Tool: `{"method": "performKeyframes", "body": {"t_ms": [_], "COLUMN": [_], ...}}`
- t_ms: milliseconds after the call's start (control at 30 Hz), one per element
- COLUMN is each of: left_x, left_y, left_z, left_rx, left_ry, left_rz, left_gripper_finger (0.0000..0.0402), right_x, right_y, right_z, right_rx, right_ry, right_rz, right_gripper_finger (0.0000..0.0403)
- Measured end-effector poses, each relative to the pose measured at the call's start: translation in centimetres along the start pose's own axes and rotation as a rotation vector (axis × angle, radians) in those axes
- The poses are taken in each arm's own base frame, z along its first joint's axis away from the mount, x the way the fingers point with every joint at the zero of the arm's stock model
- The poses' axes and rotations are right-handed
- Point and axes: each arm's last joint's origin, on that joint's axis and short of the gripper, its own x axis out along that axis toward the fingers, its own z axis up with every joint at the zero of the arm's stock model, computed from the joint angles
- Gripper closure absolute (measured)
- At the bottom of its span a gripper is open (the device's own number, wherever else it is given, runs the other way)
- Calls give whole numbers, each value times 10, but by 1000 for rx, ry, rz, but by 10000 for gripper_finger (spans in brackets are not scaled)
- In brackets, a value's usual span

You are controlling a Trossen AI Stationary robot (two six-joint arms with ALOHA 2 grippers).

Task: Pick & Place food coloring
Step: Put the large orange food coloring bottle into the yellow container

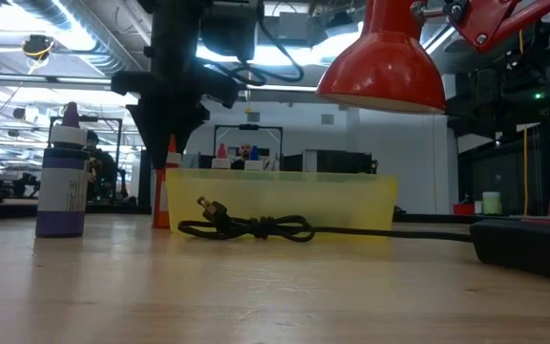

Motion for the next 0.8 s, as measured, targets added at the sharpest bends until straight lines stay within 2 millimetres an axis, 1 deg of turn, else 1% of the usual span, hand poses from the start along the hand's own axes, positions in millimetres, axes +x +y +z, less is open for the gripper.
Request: {"method": "performKeyframes", "body": {"t_ms": [500,633,800], "left_x": [-1,-6,-23], "left_y": [0,0,0], "left_z": [0,-4,-15], "left_rx": [-43,-60,-100], "left_ry": [2,7,-32], "left_rz": [5,2,-5], "left_gripper_finger": [281,284,277], "right_x": [0,0,0], "right_y": [0,0,0], "right_z": [0,0,0], "right_rx": [0,0,0], "right_ry": [0,0,-1], "right_rz": [0,0,0], "right_gripper_finger": [4,4,4]}}
